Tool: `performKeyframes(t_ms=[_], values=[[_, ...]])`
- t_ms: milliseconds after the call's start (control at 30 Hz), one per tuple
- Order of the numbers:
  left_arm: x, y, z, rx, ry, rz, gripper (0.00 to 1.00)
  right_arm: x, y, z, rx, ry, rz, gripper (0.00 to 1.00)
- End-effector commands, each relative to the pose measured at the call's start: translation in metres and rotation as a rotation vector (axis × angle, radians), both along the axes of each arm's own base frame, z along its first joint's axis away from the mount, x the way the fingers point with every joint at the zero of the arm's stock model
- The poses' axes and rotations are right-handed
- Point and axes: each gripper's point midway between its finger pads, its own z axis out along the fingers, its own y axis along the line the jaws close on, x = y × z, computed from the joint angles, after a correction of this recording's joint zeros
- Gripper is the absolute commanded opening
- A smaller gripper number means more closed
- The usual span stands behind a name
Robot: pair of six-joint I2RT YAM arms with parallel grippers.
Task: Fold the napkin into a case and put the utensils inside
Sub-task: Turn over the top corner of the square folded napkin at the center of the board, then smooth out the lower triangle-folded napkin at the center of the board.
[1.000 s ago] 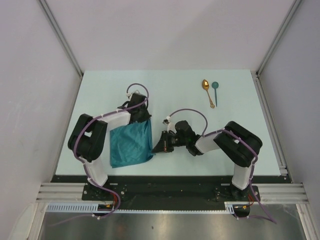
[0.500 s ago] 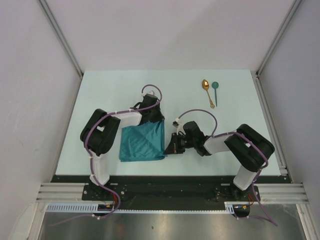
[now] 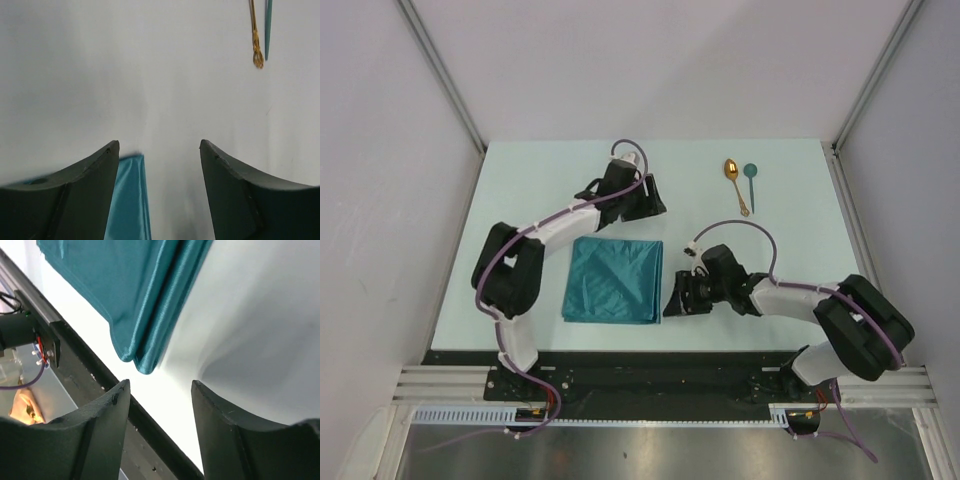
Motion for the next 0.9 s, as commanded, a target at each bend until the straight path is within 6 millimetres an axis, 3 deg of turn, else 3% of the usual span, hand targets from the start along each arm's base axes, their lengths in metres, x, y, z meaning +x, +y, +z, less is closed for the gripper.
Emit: performKeyframes(t_ms=[0, 33, 67, 100, 133, 200, 233, 267, 300, 333, 367, 433, 467, 567, 667, 867], values=[[-0.026, 0.016, 0.062, 0.03, -0.071, -0.072, 0.69, 0.011, -0.014, 0.004, -0.06, -0.035, -0.048, 0.57], [-0.039, 0.02, 0.052, 0.043, -0.045, -0.089, 0.66, 0.018, -0.015, 0.007, -0.057, -0.035, -0.065, 0.57], [-0.051, 0.018, 0.063, 0.007, -0.051, -0.125, 0.64, 0.022, -0.014, 0.009, -0.053, -0.035, -0.073, 0.55], [-0.062, 0.018, 0.058, 0.001, -0.034, -0.143, 0.55, 0.032, -0.012, 0.016, -0.04, -0.046, -0.089, 0.52], [-0.078, 0.022, 0.04, 0.007, 0.003, -0.156, 0.52, 0.037, -0.011, 0.015, -0.043, -0.039, -0.098, 0.49], [-0.105, 0.015, 0.042, -0.032, 0.002, -0.22, 0.47, 0.058, -0.006, 0.029, -0.015, -0.073, -0.118, 0.46], [-0.116, 0.014, 0.037, -0.048, 0.015, -0.236, 0.41, 0.062, -0.004, 0.026, -0.02, -0.06, -0.117, 0.45], [-0.135, 0.014, 0.018, -0.044, 0.049, -0.253, 0.39, 0.072, -0.004, 0.03, -0.015, -0.063, -0.125, 0.44], [-0.145, 0.013, 0.02, -0.068, 0.041, -0.258, 0.36, 0.079, -0.002, 0.032, -0.009, -0.062, -0.125, 0.43], [-0.162, 0.016, 0.001, -0.075, 0.09, -0.261, 0.31, 0.092, 0.005, 0.045, 0.022, -0.085, -0.118, 0.42], [-0.17, 0.007, 0.002, -0.103, 0.073, -0.291, 0.28, 0.098, 0.007, 0.037, 0.014, -0.063, -0.113, 0.37], [-0.184, 0.01, -0.018, -0.093, 0.123, -0.274, 0.2, 0.121, 0.014, 0.053, 0.06, -0.091, -0.1, 0.33], [-0.19, 0.007, -0.022, -0.09, 0.131, -0.28, 0.17, 0.127, 0.016, 0.043, 0.055, -0.065, -0.099, 0.28], [-0.202, 0.007, -0.037, -0.066, 0.162, -0.273, 0.12, 0.149, 0.033, 0.054, 0.128, -0.043, -0.047, 0.14], [-0.21, 0.005, -0.041, -0.068, 0.159, -0.287, 0.1, 0.148, 0.046, 0.054, 0.146, -0.011, 0.0, 0.1], [-0.22, 0.004, -0.061, -0.055, 0.219, -0.3, 0.08, 0.153, 0.041, 0.029, 0.137, 0.045, -0.007, 0.08]])
